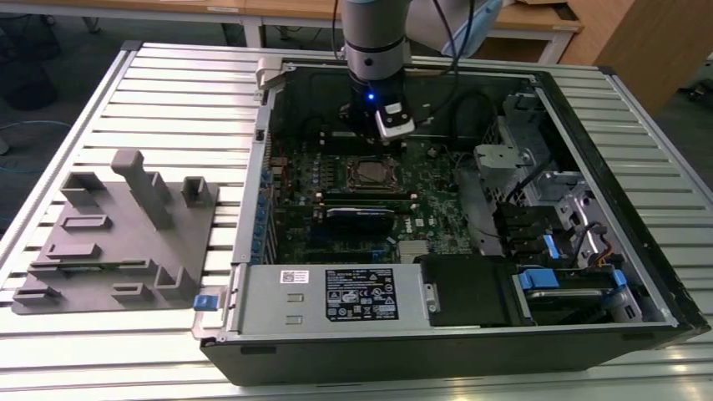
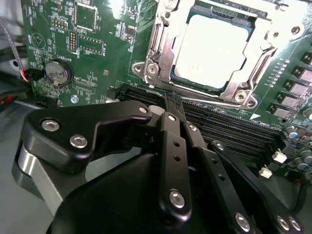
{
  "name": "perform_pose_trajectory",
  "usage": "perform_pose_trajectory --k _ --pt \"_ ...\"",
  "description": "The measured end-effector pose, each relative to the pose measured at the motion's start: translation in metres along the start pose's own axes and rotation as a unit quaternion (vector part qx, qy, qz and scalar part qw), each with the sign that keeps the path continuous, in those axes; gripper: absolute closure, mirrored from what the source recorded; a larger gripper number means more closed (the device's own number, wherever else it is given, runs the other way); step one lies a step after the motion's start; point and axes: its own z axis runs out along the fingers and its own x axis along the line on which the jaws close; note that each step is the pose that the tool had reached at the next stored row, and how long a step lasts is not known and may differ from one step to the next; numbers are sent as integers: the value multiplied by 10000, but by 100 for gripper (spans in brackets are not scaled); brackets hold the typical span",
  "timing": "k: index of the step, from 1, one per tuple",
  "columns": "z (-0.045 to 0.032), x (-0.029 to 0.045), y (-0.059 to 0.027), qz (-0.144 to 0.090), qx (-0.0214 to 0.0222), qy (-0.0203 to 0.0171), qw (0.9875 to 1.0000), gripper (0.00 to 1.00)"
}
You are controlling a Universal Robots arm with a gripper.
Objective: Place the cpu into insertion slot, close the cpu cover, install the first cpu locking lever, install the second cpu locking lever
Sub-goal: 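Install the first cpu locking lever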
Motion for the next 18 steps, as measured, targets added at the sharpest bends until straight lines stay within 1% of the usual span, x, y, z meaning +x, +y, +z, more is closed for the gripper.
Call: perform_pose_trajectory --k 3,5,7,12,18 --pt "2 0 -1 266 39 -35 9996 89" --pt "3 1 -1 439 64 -58 9990 89" --pt "4 1 -1 558 81 -74 9984 89" --pt "4 3 5 751 109 -99 9971 89" --pt "6 8 23 878 127 -116 9960 89"
